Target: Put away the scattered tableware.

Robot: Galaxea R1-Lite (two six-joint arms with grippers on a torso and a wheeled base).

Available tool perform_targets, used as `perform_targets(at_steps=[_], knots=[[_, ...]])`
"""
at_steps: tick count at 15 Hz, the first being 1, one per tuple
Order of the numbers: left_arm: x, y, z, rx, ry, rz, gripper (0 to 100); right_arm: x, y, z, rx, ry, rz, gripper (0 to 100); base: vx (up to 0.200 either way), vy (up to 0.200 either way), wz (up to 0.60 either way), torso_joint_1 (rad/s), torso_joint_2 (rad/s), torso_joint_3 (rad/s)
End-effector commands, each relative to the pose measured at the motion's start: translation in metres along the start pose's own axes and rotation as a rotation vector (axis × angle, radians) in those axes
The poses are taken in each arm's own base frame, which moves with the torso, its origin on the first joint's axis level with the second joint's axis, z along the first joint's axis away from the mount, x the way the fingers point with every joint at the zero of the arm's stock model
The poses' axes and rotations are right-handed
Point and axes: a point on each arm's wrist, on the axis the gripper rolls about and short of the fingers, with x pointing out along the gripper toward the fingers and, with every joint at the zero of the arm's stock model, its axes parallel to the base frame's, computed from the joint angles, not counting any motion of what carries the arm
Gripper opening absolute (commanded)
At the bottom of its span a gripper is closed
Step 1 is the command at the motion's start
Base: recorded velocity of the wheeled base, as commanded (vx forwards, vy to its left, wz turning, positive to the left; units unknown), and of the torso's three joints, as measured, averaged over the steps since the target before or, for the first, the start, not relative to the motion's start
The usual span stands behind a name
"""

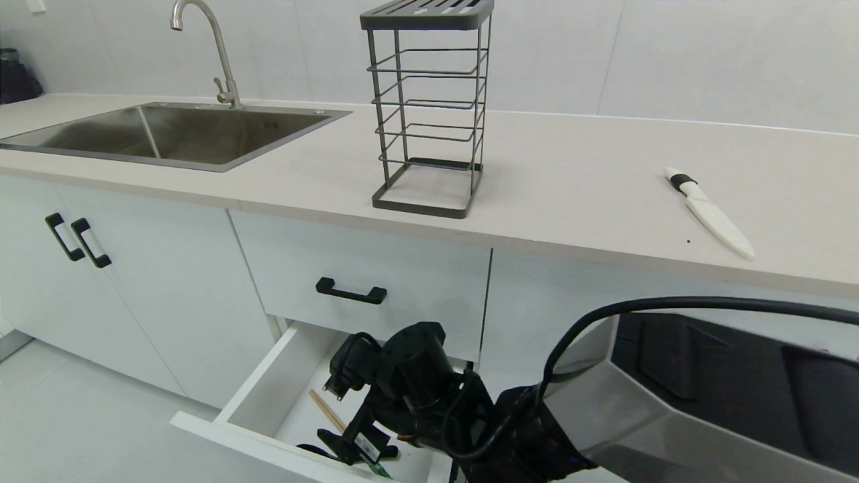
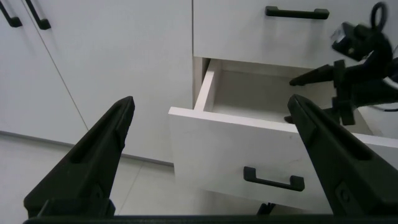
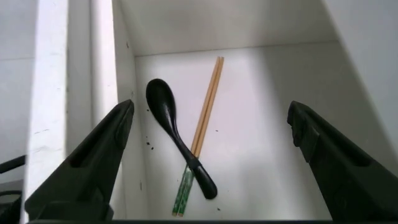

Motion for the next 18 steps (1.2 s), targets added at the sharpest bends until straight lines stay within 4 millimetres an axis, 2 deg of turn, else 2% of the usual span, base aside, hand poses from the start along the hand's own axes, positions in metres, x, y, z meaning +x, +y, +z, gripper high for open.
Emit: perform_targets(at_steps=[1,4,5,7,10,11,13,16,18], knots=[[0.0,0.0,0.0,0.0,0.001,0.0,100,-0.029,0.005,0.018,-0.006,-0.051,-0.001,100,0.0,0.0,0.0,0.0,0.0,0.0],[0.0,0.0,0.0,0.0,0.001,0.0,100,-0.075,0.013,0.024,0.016,-0.117,0.008,100,0.0,0.0,0.0,0.0,0.0,0.0],[0.0,0.0,0.0,0.0,0.001,0.0,100,-0.079,0.013,0.024,0.015,-0.12,0.007,100,0.0,0.0,0.0,0.0,0.0,0.0],[0.0,0.0,0.0,0.0,0.003,0.0,100,-0.116,0.013,0.025,0.013,-0.151,0.002,100,0.0,0.0,0.0,0.0,0.0,0.0],[0.0,0.0,0.0,0.0,0.001,0.0,100,-0.144,0.01,0.041,0.009,-0.222,-0.011,100,0.0,0.0,0.0,0.0,0.0,0.0],[0.0,0.0,0.0,0.0,0.001,0.0,100,-0.159,0.007,0.037,0.016,-0.223,-0.022,100,0.0,0.0,0.0,0.0,0.0,0.0],[0.0,0.0,0.0,0.0,0.001,0.0,100,-0.21,-0.001,0.017,0.031,-0.221,-0.062,100,0.0,0.0,0.0,0.0,0.0,0.0],[0.0,0.0,0.0,0.0,0.001,0.0,100,-0.288,0.003,-0.017,0.042,-0.245,-0.1,100,0.0,0.0,0.0,0.0,0.0,0.0],[0.0,0.0,0.0,0.0,0.001,0.0,100,-0.323,0.006,-0.04,0.047,-0.263,-0.139,100,0.0,0.0,0.0,0.0,0.0,0.0]])
